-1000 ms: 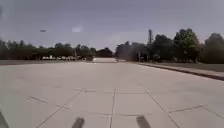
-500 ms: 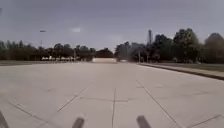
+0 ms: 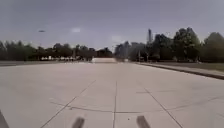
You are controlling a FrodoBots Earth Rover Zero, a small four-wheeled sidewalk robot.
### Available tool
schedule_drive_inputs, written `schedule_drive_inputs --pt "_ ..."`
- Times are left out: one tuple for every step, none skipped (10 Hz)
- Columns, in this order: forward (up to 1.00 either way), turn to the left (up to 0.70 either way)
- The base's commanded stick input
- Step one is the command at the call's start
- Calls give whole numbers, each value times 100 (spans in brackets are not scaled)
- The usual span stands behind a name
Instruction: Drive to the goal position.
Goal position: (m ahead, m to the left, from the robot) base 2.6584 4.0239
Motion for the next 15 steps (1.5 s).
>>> schedule_drive_inputs --pt "70 0" --pt "70 0" --pt "70 0" --pt "70 0" --pt "70 0" --pt "70 0" --pt "70 0" --pt "70 0" --pt "70 0" --pt "70 0" --pt "70 0" --pt "70 0" --pt "70 0" --pt "70 0" --pt "70 0"
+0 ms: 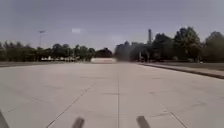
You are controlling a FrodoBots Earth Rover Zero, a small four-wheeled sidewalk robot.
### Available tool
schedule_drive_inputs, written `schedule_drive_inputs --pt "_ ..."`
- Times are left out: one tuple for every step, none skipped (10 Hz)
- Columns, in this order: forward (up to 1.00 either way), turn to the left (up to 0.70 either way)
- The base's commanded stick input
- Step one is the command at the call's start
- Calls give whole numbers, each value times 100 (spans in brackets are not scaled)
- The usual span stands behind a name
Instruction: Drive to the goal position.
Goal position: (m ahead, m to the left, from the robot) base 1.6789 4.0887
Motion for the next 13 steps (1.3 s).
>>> schedule_drive_inputs --pt "70 0" --pt "70 0" --pt "70 0" --pt "70 0" --pt "70 0" --pt "70 0" --pt "70 0" --pt "70 0" --pt "70 0" --pt "70 0" --pt "70 0" --pt "70 0" --pt "70 0"
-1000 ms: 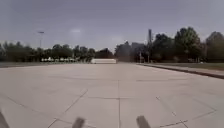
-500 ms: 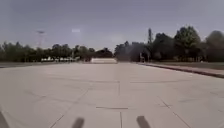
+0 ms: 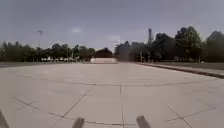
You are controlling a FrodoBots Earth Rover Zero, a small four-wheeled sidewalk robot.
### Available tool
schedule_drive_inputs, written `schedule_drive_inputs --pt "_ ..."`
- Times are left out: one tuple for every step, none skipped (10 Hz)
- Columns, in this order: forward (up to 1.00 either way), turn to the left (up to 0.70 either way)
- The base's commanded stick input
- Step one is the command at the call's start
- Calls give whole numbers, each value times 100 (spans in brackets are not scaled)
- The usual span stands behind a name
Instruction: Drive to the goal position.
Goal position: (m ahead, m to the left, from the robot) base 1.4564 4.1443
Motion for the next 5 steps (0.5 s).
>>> schedule_drive_inputs --pt "70 0" --pt "70 0" --pt "70 0" --pt "70 0" --pt "70 0"
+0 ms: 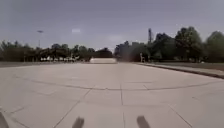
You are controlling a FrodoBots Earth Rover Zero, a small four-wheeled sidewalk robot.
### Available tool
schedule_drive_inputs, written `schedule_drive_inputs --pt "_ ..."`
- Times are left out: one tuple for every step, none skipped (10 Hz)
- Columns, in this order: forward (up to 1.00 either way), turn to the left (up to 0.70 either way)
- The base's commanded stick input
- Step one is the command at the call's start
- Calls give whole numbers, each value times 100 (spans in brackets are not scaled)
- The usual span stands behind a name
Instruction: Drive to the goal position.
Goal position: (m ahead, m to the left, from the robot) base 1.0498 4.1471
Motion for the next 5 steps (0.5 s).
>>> schedule_drive_inputs --pt "70 0" --pt "70 0" --pt "70 0" --pt "70 0" --pt "70 0"
